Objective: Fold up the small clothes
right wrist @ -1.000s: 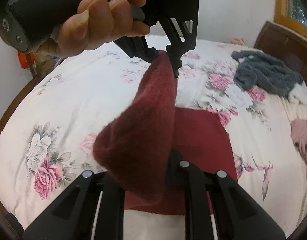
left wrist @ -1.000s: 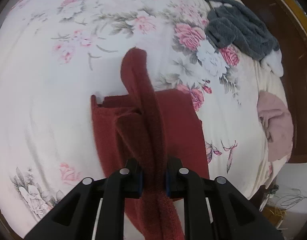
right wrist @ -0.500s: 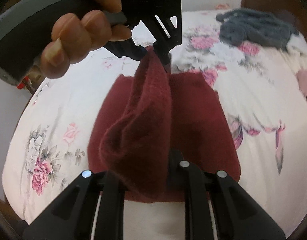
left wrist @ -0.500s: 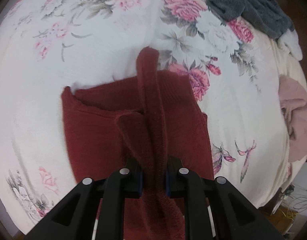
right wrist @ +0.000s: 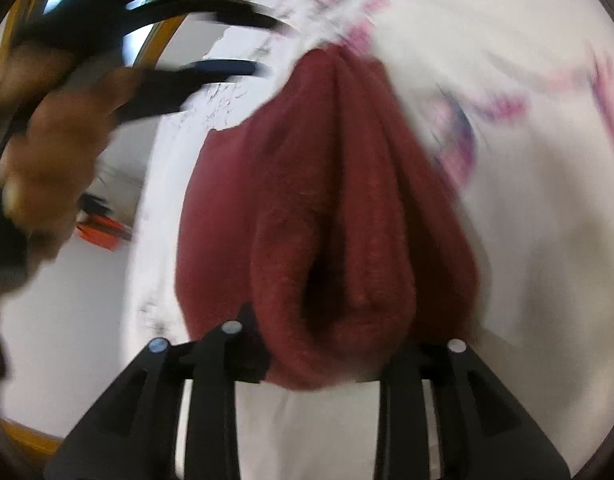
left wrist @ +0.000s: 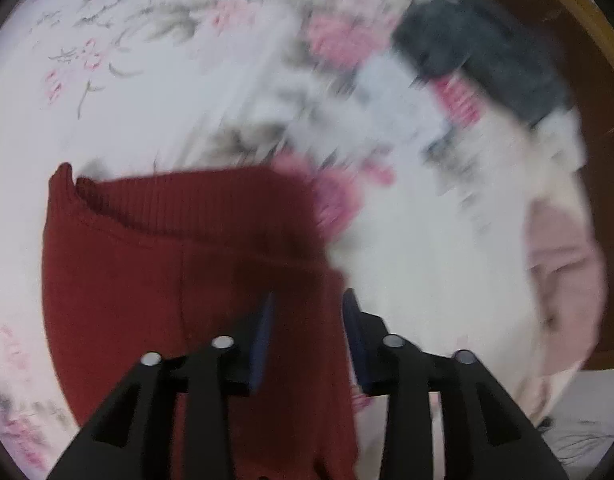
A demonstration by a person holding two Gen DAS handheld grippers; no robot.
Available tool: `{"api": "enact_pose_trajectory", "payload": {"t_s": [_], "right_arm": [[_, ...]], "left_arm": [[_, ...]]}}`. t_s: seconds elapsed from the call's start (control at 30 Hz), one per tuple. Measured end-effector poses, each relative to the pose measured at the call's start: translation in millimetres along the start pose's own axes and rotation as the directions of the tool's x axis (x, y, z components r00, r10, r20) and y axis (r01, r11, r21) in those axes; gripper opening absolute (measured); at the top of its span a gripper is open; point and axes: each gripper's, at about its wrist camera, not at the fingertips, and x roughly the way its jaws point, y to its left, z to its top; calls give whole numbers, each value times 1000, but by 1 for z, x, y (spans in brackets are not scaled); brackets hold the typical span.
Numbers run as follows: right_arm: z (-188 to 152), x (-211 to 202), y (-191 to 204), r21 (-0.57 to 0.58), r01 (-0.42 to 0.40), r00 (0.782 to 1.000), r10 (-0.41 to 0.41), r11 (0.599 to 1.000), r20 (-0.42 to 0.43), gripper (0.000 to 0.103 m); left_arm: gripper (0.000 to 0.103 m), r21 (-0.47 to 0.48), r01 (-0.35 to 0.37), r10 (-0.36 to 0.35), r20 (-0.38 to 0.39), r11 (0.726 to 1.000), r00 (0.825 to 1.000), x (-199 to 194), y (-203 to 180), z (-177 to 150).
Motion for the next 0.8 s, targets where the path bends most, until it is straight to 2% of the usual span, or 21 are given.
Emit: {"api": "enact_pose_trajectory", "payload": {"t_s": [0.07,0.13,0.23,0.33,0.4,0.5,0.57,0.63,0.67,0.7,0.8], "right_arm": [[2,-2,-18,71,-102,994,104,992,-27,32],[5,-4,-23,85,-160,985,164,983,-49,36],[18,-5,-27,106,-235,963,247,966,-112,51],[36,-8,-31,122,-247,958,261,961,-121,59],[54,-5,-35,163,-269,944,294,949,-151,65],[74,5,-30,142,-244,941,270,959,-202,65],[79,16,-27,133,-233,930,261,963,-257,65],[84,24,-17,88,-204,925,222,975,-309,53],[85,26,-10,50,-189,922,195,981,-334,29],[85,25,-7,26,-172,927,170,985,-334,19],[87,10,-3,-28,-139,946,125,990,-298,13]], "left_arm": [[48,5,83,-83,28,997,996,-18,7,-9],[49,21,126,-127,48,992,991,-36,20,-22],[50,29,194,-196,61,981,979,-62,51,-50],[53,-18,254,-252,77,967,965,-81,89,-84],[54,-50,285,-281,78,957,957,-88,116,-107],[54,-74,287,-283,62,955,957,-89,146,-137],[54,-83,301,-297,52,950,953,-88,157,-148],[54,-95,321,-317,55,942,947,-88,164,-154],[54,-96,332,-327,56,938,943,-87,166,-156],[54,-97,337,-333,59,936,941,-87,166,-157],[54,-79,379,-377,44,922,925,-82,158,-157]]}}
